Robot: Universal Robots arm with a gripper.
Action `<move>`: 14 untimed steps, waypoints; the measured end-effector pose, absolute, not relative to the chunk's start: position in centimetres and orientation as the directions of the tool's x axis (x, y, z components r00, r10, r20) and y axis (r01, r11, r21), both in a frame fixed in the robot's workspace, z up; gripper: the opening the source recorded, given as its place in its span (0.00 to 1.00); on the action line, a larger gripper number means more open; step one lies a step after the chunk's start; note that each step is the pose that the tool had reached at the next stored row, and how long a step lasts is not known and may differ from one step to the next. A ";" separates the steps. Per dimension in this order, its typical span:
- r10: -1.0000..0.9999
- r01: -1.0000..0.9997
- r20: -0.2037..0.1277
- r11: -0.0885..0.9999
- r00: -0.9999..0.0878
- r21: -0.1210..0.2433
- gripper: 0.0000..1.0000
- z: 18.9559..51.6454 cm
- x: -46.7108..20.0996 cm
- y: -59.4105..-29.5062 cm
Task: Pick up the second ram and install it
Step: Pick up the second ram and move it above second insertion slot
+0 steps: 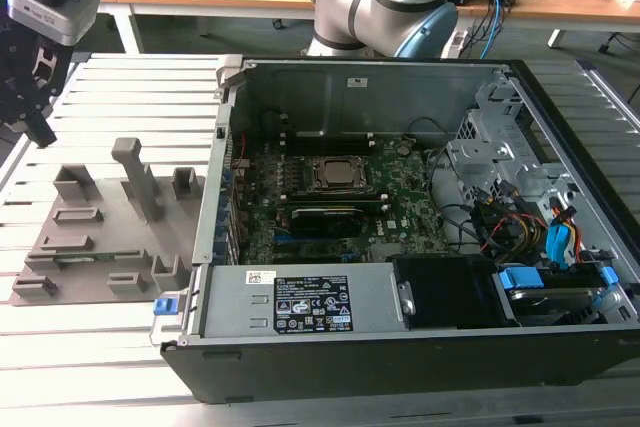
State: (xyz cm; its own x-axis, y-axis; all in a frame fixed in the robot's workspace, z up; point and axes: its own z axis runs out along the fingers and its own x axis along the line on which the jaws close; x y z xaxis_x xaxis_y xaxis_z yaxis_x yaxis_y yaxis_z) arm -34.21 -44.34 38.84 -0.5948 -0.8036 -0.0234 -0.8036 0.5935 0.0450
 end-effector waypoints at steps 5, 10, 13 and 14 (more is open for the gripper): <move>-0.838 -0.837 -0.023 0.545 -0.546 0.045 0.11 38.8 -34.2 -44.3; -0.865 -0.865 -0.023 0.499 -0.501 0.045 0.11 38.8 -34.2 -44.3; -0.883 -0.883 -0.023 0.468 -0.469 0.045 0.11 38.8 -34.2 -44.3; -0.885 -0.885 -0.023 0.463 -0.464 0.045 0.11 38.8 -34.2 -44.3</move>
